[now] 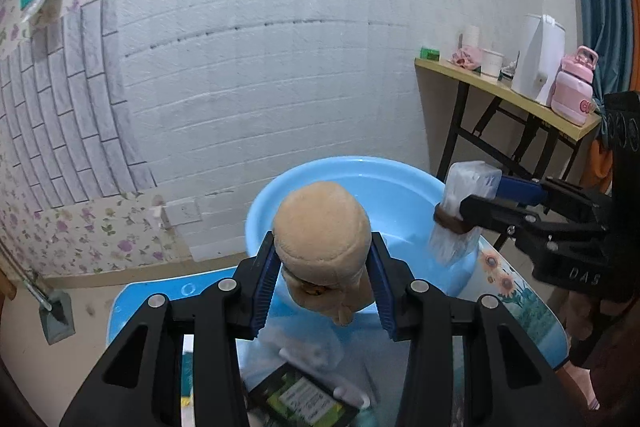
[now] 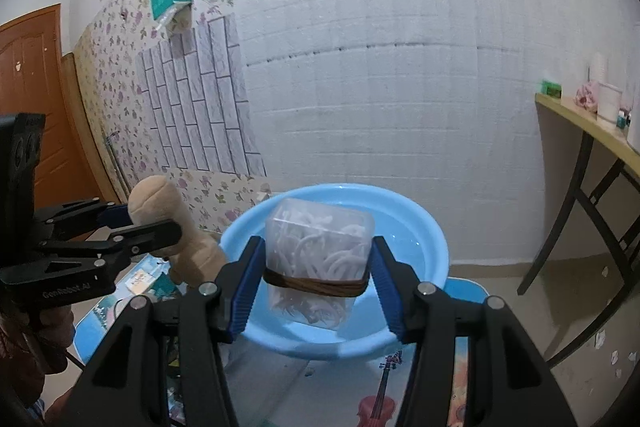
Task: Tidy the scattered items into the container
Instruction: 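Lift and carry the plush dog and strapped box over the blue basin, then open both tools to drop the plush dog and strapped box into the basin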
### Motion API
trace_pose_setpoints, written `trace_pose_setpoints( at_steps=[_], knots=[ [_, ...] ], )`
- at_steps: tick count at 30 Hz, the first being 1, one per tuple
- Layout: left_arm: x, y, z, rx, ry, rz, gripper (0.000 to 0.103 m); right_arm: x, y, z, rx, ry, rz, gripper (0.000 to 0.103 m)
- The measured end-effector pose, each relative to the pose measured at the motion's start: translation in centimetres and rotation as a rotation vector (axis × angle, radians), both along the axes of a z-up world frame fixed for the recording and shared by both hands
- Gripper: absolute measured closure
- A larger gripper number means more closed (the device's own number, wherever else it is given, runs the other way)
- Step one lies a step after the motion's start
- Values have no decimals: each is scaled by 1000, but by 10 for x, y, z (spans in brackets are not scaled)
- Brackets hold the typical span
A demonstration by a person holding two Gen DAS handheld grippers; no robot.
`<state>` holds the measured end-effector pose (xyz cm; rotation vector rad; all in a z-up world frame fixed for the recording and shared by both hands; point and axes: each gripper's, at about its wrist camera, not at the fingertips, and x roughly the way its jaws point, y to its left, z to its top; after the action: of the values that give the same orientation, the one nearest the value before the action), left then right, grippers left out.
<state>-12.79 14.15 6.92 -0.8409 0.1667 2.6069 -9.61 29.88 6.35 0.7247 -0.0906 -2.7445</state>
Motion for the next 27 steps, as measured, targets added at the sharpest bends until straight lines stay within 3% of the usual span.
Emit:
trace_pose_setpoints(
  at_steps=[13,15,17,19,25,27],
  knots=[
    [-37,22,-32,-32,-61,-7,61,-43,9,-38,-10,-102,-4,51],
    [-39,23,-35,-27,-74,-13,58,-47,8,-42,-7,-116,-2,51],
    [-40,23,-38,-34,-74,-13,43,-49,6,-46,-1,-133,2,50],
    [-36,25,-37,-45,-57,-13,37,-51,4,-50,8,-151,0,50],
    [-28,24,-33,-50,-47,-12,34,-50,0,-54,40,-178,-22,49],
    [-25,21,-32,-44,-49,-7,33,-48,-1,-52,48,-177,-25,45]
  ],
)
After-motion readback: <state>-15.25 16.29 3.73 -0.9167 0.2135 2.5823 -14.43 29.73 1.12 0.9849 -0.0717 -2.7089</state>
